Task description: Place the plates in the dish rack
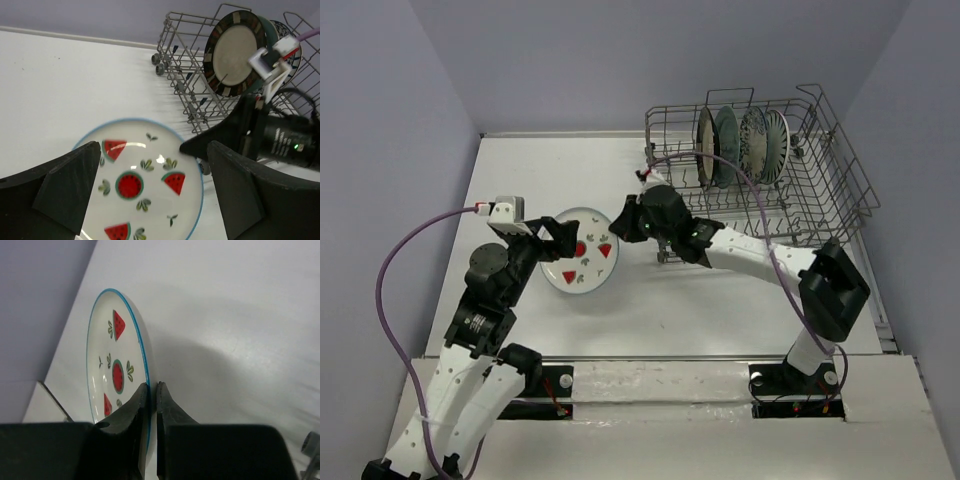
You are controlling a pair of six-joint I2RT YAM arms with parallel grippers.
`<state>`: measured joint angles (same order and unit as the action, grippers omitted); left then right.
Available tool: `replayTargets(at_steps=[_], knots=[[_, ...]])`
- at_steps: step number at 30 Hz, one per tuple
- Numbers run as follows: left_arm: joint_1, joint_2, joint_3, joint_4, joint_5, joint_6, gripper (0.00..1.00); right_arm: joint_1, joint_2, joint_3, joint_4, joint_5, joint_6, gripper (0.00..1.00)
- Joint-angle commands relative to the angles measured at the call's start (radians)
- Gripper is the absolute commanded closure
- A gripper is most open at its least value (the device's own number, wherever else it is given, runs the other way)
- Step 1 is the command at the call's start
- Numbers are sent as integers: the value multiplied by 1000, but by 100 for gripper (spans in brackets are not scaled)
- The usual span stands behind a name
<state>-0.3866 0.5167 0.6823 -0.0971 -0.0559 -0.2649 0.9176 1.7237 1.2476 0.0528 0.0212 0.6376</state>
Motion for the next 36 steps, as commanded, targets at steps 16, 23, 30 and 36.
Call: replayTargets(at_steps=[16,23,30,36], knots=[[140,221,5,91,392,-149,1,-313,-346,-39,186,-273,106,93],[161,304,-61,273,553,-296,1,-322,-383,-80,211,-328,146,93],[189,296,-127,447,637,-398,52,-322,-398,-143,243,-375,165,93],[190,255,-116,465,648,-382,95,-322,-375,-189,252,-458,137,93]])
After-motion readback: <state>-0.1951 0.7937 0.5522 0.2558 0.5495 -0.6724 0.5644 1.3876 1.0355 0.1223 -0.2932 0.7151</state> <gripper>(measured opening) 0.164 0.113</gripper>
